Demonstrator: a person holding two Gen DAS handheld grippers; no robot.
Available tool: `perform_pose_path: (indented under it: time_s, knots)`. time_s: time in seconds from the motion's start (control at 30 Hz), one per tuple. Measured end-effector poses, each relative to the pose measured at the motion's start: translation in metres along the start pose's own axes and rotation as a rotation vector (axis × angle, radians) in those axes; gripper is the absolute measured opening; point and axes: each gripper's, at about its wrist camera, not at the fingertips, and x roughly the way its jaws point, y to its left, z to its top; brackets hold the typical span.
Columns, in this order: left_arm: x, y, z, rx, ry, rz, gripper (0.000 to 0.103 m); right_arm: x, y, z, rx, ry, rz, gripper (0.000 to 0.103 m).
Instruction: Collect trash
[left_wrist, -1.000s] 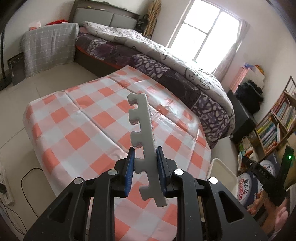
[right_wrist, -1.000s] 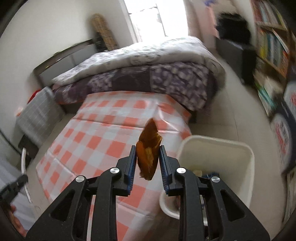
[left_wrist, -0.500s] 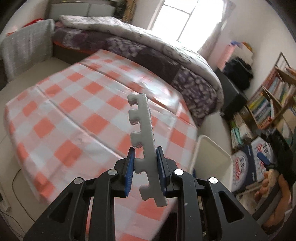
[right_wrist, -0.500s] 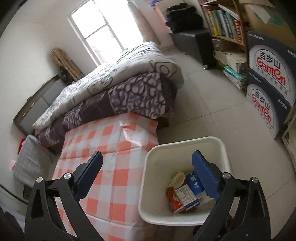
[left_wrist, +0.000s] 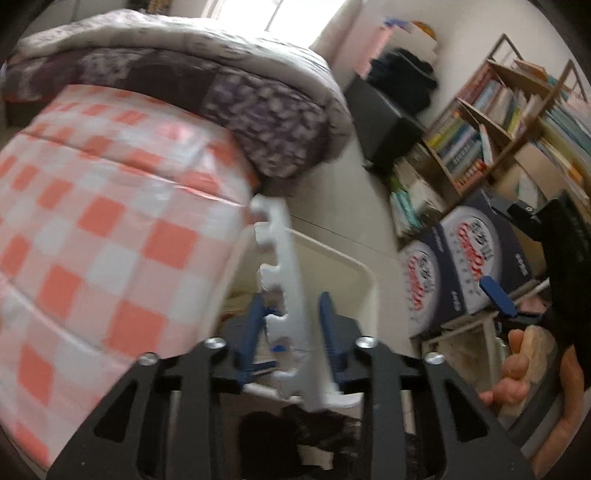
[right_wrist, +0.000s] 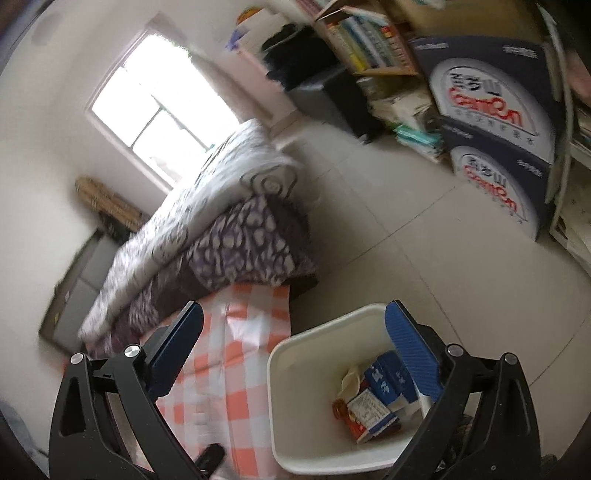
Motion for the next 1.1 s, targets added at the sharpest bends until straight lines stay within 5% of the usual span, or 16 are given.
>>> perform_pose_path:
  time_s: [0.03,0.2,0.4,0.73,0.83,0.93,1.1]
  knots:
    - [0.005,-0.006,0.002,0.0,0.007,-0.004,0.053,-0.004,-0.006,0.005,0.023,-0.023,-0.008,0.096]
    - [-0.005,-0.011,0.002,0.004,-0.015,0.031,0.068,-0.01,-0.012,0.008,0.044,-0.042,0.008,0.096]
    - [-0.063,0.026,-0.014,-0.025,-0.115,0.168,0.08,-0.023,0.032,-0.019,-0.163,-0.056,0.034,0.096]
    - [-0.201,0.076,-0.094,0.04,-0.546,0.696,0.096,-0.087,0.138,-0.128,-0.731,-0.272,0.096,0.096]
    - [-0.227,0.094,-0.106,-0.008,-0.612,0.727,0.096,-0.096,0.15,-0.164,-0.784,-0.233,0.17,0.096]
    - [-0.246,0.118,-0.11,-0.097,-0.602,0.699,0.096,-0.089,0.163,-0.194,-0.828,-0.127,0.229,0.096]
    - [-0.262,0.143,-0.12,-0.175,-0.586,0.733,0.096,-0.087,0.179,-0.227,-0.871,-0.088,0.287,0.096]
